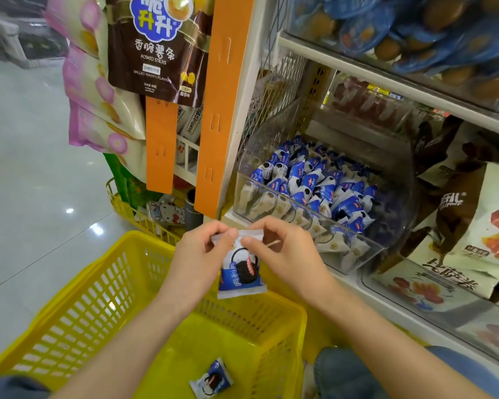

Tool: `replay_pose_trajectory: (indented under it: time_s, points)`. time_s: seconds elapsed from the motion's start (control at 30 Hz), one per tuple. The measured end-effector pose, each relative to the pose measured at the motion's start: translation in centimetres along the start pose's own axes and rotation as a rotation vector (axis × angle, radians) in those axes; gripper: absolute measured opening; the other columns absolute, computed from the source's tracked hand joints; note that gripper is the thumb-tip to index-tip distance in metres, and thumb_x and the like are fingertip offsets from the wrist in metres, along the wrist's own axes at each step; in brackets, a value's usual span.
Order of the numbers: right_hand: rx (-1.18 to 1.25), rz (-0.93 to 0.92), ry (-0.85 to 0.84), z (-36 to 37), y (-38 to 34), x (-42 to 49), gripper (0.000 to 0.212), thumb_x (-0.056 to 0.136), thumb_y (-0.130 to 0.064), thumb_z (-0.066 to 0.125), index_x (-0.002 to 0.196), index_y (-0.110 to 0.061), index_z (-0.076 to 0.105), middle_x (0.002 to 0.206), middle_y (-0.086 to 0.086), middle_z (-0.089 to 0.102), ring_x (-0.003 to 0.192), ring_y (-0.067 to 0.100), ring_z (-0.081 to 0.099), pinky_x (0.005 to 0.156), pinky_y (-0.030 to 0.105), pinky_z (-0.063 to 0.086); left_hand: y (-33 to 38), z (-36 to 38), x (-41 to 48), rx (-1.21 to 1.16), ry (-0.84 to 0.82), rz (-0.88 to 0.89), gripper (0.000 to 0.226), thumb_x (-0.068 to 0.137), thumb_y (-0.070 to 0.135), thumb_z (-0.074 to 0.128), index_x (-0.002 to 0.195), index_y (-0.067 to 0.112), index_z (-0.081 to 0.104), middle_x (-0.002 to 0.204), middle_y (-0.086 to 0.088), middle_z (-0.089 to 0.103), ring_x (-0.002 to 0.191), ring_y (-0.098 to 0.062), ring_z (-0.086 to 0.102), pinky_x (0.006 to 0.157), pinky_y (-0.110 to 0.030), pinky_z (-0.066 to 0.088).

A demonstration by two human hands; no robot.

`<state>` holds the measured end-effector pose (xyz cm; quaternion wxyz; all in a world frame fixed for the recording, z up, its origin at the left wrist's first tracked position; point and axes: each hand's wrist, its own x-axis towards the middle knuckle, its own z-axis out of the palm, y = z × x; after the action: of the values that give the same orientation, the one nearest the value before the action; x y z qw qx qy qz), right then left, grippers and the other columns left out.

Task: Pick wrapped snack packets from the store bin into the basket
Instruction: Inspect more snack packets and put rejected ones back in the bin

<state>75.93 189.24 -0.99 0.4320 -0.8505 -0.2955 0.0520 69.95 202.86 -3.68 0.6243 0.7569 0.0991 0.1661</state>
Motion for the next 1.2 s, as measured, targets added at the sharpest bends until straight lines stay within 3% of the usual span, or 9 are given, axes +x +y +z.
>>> replay_pose_trajectory:
  time_s: [0.2, 0.37, 0.43, 0.57, 0.73, 0.87, 0.97, 1.1, 1.2]
  points:
    - [-0.367, -0.303, 0.096, -0.2, -0.2, -0.5, 0.01, 0.086, -0.029, 0.062, 0.088, -0.019, 0.063, 0.081, -0.011, 0.058, 0.07, 0.008, 0.056, 0.06, 0.034, 0.052, -0.2, -0.1, 0.2, 0.02, -0.045, -0.02, 0.023, 0.092, 0.022, 0.055, 0.07, 0.023, 0.062, 0.064, -0.003, 0.062, 0.059, -0.008, 0.052, 0.053, -0.022, 0.041]
    - [-0.259, -0.198, 0.257, -0.5, 0.0, 0.0, 0.007, 0.087, -0.025, 0.062, 0.085, -0.019, 0.064, 0.08, -0.011, 0.061, 0.073, 0.005, 0.057, 0.065, 0.028, 0.05, -0.9, 0.0, 0.5, 0.063, 0.068, -0.131, 0.01, 0.091, 0.018, 0.056, 0.082, 0.023, 0.056, 0.079, -0.004, 0.063, 0.075, -0.017, 0.06, 0.069, -0.031, 0.049]
    - [-0.184, -0.166, 0.29, -0.6, 0.1, 0.3, 0.005, 0.087, -0.023, 0.062, 0.085, -0.019, 0.064, 0.081, -0.01, 0.061, 0.075, 0.003, 0.056, 0.068, 0.024, 0.048, -0.9, -0.2, 0.7, 0.015, 0.043, -0.295, 0.02, 0.096, 0.017, 0.047, 0.079, 0.018, 0.058, 0.075, -0.005, 0.062, 0.065, -0.017, 0.06, 0.058, -0.028, 0.05]
    - [-0.207, -0.305, 0.097, -0.2, 0.0, -0.1, 0.004, 0.085, -0.017, 0.065, 0.087, -0.014, 0.067, 0.09, -0.003, 0.063, 0.084, 0.008, 0.06, 0.072, 0.03, 0.053, 0.4, -0.4, 0.6, -0.391, -0.074, -0.583, 0.048, 0.099, 0.042, 0.03, 0.085, 0.013, 0.066, 0.076, -0.007, 0.071, 0.06, -0.018, 0.066, 0.052, -0.025, 0.053]
    - [-0.49, -0.536, -0.002, 0.2, 0.2, -0.5, 0.011, 0.082, -0.023, 0.063, 0.085, -0.016, 0.071, 0.089, -0.001, 0.065, 0.085, 0.018, 0.06, 0.063, 0.031, 0.051, 0.5, -0.8, 0.5, -0.502, -0.033, -0.471, 0.026, 0.093, 0.03, 0.049, 0.094, 0.015, 0.07, 0.089, -0.007, 0.074, 0.075, -0.014, 0.069, 0.066, -0.029, 0.053]
    - [-0.18, -0.198, 0.001, 0.7, 0.1, -0.5, 0.019, 0.091, -0.033, 0.052, 0.103, -0.021, 0.061, 0.095, -0.011, 0.059, 0.088, 0.0, 0.055, 0.076, 0.014, 0.045, 0.5, -0.7, 0.3, -0.388, -0.003, -0.382, 0.017, 0.093, 0.025, 0.052, 0.094, 0.022, 0.069, 0.082, 0.006, 0.074, 0.073, -0.004, 0.068, 0.069, -0.027, 0.048]
    - [0.122, 0.155, 0.051, 0.7, 0.4, 0.2, 0.018, 0.094, -0.029, 0.048, 0.11, -0.023, 0.051, 0.099, -0.007, 0.062, 0.089, 0.001, 0.06, 0.075, 0.016, 0.051, 0.5, -0.5, 0.1, -0.294, -0.067, -0.307, 0.016, 0.094, 0.028, 0.05, 0.099, 0.03, 0.065, 0.091, 0.01, 0.074, 0.08, -0.001, 0.068, 0.074, -0.026, 0.048]
    - [0.474, 0.294, 0.051, 0.4, 0.2, 0.8, 0.013, 0.094, -0.014, 0.049, 0.09, -0.013, 0.061, 0.086, 0.005, 0.067, 0.07, 0.005, 0.064, 0.055, 0.016, 0.051, 0.4, 0.0, -0.1, -0.223, -0.094, -0.213, 0.018, 0.092, 0.024, 0.053, 0.11, 0.029, 0.052, 0.087, 0.009, 0.074, 0.08, -0.002, 0.068, 0.069, -0.019, 0.049]
    - [0.564, 0.342, 0.031, 0.6, 0.0, 0.8, 0.013, 0.095, -0.009, 0.048, 0.094, -0.011, 0.061, 0.083, 0.001, 0.066, 0.068, 0.005, 0.063, 0.062, 0.023, 0.057, 0.3, 0.1, 0.1, -0.181, 0.009, -0.165, 0.017, 0.088, 0.019, 0.059, 0.101, 0.026, 0.051, 0.091, 0.003, 0.071, 0.082, -0.005, 0.067, 0.065, -0.013, 0.05]
